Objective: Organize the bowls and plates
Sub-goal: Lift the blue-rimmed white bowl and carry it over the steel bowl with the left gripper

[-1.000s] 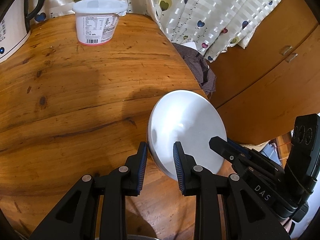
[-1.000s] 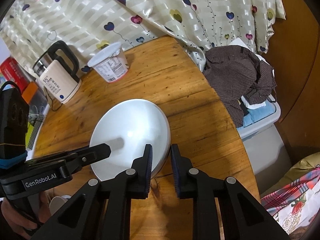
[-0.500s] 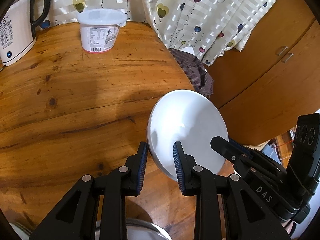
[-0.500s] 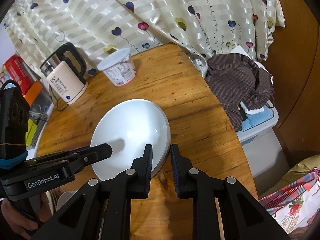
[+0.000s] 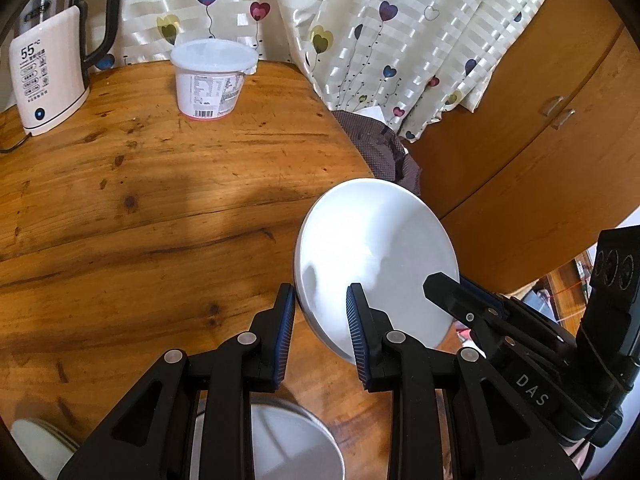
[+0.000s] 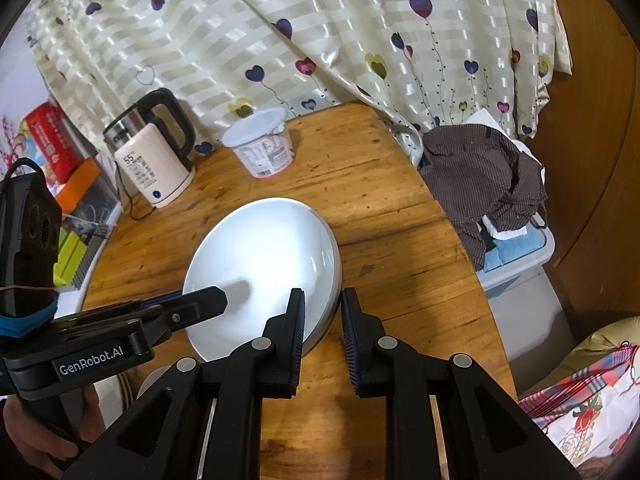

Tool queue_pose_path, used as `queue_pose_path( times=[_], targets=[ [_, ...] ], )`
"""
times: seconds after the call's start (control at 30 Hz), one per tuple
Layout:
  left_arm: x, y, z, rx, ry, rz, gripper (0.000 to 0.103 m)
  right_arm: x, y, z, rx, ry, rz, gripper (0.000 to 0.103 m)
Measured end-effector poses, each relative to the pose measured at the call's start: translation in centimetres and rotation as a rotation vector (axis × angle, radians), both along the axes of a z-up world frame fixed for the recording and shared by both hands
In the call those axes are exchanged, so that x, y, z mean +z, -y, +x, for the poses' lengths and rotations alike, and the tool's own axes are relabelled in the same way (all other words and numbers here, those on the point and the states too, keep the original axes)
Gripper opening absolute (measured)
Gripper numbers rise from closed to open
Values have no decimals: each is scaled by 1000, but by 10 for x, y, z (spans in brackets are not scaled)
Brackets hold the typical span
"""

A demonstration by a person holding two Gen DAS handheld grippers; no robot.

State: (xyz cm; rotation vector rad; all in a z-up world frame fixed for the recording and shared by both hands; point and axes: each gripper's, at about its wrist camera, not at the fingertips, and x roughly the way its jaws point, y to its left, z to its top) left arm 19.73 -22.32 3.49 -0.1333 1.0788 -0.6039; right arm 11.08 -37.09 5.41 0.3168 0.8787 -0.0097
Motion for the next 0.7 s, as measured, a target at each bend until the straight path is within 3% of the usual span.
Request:
queue_pose_path(
  times=[0.7],
  targets=[
    [31, -42, -47, 48, 58, -20, 27, 28, -38, -32, 70, 44, 1, 18]
  ],
)
